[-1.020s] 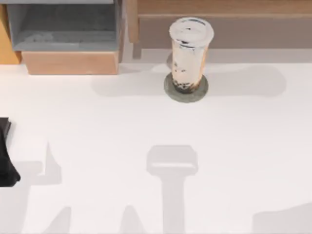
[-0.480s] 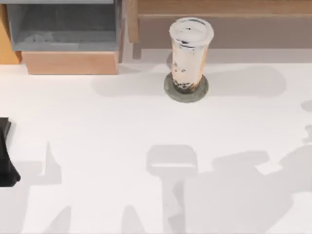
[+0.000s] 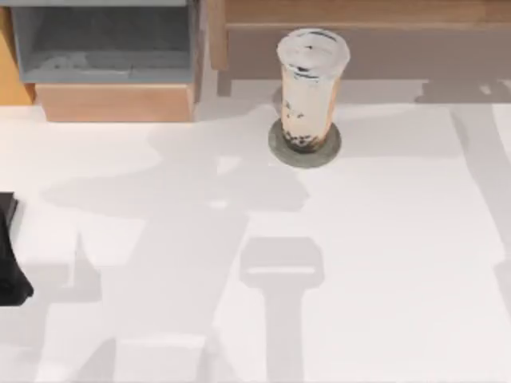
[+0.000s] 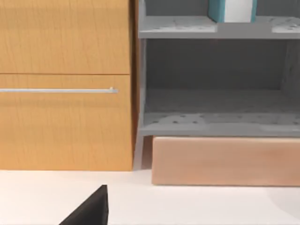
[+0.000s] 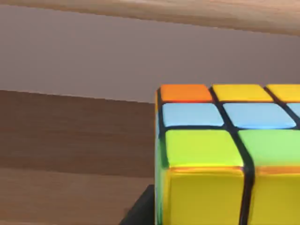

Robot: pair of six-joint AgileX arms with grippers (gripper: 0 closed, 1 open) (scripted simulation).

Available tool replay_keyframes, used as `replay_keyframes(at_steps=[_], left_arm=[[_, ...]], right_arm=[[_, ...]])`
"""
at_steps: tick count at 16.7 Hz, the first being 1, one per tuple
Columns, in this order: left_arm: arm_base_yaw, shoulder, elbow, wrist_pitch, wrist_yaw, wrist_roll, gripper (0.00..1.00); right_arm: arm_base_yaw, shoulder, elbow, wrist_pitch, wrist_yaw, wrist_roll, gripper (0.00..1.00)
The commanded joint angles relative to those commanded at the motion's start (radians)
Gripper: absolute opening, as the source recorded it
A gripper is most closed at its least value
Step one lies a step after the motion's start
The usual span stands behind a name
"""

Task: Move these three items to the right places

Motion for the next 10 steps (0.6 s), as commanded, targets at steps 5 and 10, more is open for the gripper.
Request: replay_keyframes(at_steps=[5, 10], left_arm=[[0.000, 0.000, 0.000, 0.000, 0.000, 0.000, 1.00], [0.000, 0.000, 0.000, 0.000, 0.000, 0.000, 1.00]], right_arm=[[0.064, 0.036, 0.117, 0.162, 0.023, 0.101, 0.00], [0.062, 0.031, 0.119, 0.164, 0.022, 0.102, 0.00]])
